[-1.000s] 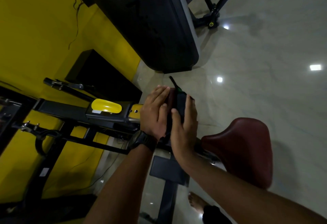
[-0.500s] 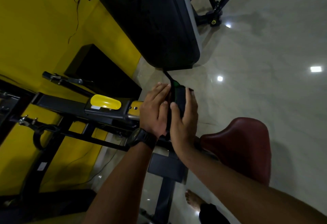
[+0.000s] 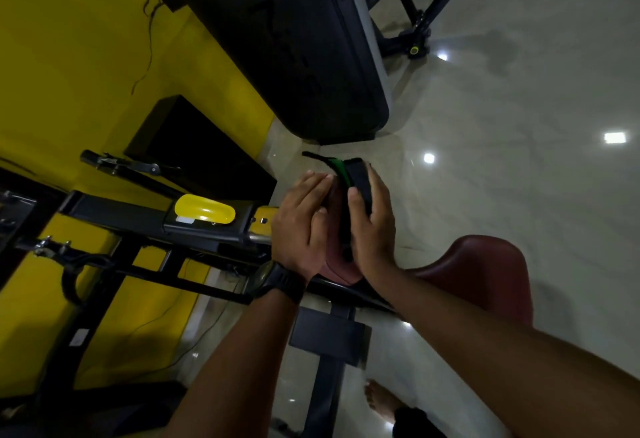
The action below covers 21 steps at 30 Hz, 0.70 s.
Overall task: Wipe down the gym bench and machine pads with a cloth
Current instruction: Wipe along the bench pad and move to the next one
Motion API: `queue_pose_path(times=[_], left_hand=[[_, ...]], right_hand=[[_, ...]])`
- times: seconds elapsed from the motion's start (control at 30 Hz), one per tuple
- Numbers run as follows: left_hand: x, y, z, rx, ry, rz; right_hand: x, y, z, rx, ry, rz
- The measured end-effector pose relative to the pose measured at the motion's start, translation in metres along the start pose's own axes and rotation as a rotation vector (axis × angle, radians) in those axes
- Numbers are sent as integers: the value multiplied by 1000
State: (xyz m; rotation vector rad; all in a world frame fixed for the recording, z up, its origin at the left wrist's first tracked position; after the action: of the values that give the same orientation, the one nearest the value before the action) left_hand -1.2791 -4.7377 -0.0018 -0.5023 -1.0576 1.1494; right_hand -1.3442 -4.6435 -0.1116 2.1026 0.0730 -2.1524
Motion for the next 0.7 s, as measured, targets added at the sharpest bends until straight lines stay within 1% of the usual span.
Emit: queue_pose_path(times=[0.07,0.1,0.13,0.17,0.23,0.3,0.33,0.37,0.4,0.43,0.5,0.53,0.57,0.63,0.7], left_hand=[[1,-1,0,4,4,5],[2,0,-1,3,4,1],[1,0,-1,-6,3,4],[1,0,-1,-7,3,12],[1,-1,-1,-6,5,28],[3,-1,-1,-4,7,39],[3,-1,0,-1,3,39],[2,-1,-1,-1,-2,39],[2,-1,0,-2,-3,41],[2,-1,-1,-7,-7,40],[2,-1,-3,-7,-7,31],[3,-1,-3,-6,-5,28],[3,-2,-3,-2,-5,26],[3,-2,-3,4,-3,26],[4,-1,-2,9,7,28]], right_hand=[[49,-3,0,14,304,14],[65,-5,-12,35,414,32],[68,-4,-30,60,451,53],[60,-3,-44,84,408,69],[28,0,-67,113,227,103],[0,-2,-64,125,40,97],[-6,-2,-52,111,-25,73],[-1,0,-42,89,-46,55],[10,0,-29,71,-25,55],[29,-1,-20,62,57,76],[69,-2,-18,57,294,119],[76,-3,-28,63,363,114],[75,-3,-40,67,374,109],[50,0,-64,75,274,140],[15,-1,-71,75,90,117]])
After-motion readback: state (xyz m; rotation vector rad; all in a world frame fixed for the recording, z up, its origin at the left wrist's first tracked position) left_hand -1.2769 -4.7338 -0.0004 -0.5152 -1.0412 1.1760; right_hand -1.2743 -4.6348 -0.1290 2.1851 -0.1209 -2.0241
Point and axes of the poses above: each hand's wrist, its own z-axis towards the middle knuckle, its own y-axis out of the palm, x = y × z, the point moved 10 cm from there along z, towards the middle knuckle, and after that the axes turned 2 degrees about -z, right-handed, at the moved point
